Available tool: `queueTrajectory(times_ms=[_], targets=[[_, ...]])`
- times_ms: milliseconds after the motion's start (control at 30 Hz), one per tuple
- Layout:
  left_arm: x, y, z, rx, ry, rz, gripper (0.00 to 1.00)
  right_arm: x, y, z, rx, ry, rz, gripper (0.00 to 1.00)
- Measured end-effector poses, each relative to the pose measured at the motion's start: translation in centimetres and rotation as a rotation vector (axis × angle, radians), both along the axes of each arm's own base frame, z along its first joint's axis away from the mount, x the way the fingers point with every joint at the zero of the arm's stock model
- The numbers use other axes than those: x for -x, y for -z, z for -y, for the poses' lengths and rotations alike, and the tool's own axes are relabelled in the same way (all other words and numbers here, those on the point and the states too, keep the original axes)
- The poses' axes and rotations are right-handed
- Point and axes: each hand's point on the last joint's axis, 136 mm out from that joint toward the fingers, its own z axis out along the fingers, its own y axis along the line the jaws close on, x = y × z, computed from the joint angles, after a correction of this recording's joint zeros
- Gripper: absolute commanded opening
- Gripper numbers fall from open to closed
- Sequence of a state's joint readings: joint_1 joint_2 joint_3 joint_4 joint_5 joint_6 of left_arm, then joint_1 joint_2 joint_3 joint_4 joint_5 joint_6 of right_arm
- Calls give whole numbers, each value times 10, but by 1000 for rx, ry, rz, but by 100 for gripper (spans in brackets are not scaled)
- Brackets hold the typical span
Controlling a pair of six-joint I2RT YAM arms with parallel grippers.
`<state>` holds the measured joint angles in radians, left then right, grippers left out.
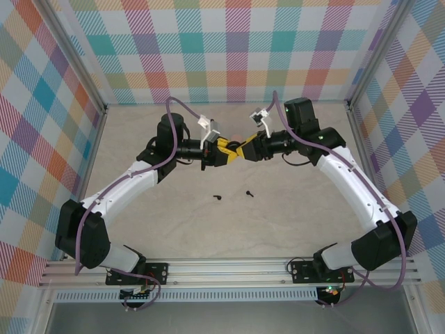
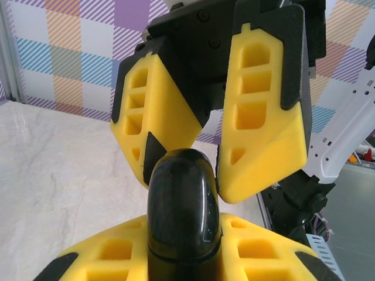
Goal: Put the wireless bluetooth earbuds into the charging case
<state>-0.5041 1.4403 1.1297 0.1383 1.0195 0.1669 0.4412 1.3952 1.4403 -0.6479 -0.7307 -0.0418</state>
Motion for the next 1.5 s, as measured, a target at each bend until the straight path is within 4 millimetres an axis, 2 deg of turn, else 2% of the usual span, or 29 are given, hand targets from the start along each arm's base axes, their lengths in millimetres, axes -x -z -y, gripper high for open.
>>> queueTrajectory(times_ms=[433, 867, 1133, 1200, 1300, 1500], targets=[[3, 11, 0, -37, 6, 12, 11, -11, 4, 6, 39, 78, 10, 46], [5, 13, 2, -47, 7, 17, 11, -21, 6, 12, 71, 140, 31, 50], [-8, 14, 2, -32, -65, 15, 12, -33, 3, 41, 139, 346, 75, 53], [-9, 19, 1, -32, -81, 2, 12, -37, 11, 50, 181, 409, 63, 54], [-9, 26, -1, -36, -103, -15, 13, -41, 36, 62, 256, 474, 3, 54], [-3, 20, -7, -17, -128, -7, 13, -30, 119, 69, 390, 484, -223, 50]])
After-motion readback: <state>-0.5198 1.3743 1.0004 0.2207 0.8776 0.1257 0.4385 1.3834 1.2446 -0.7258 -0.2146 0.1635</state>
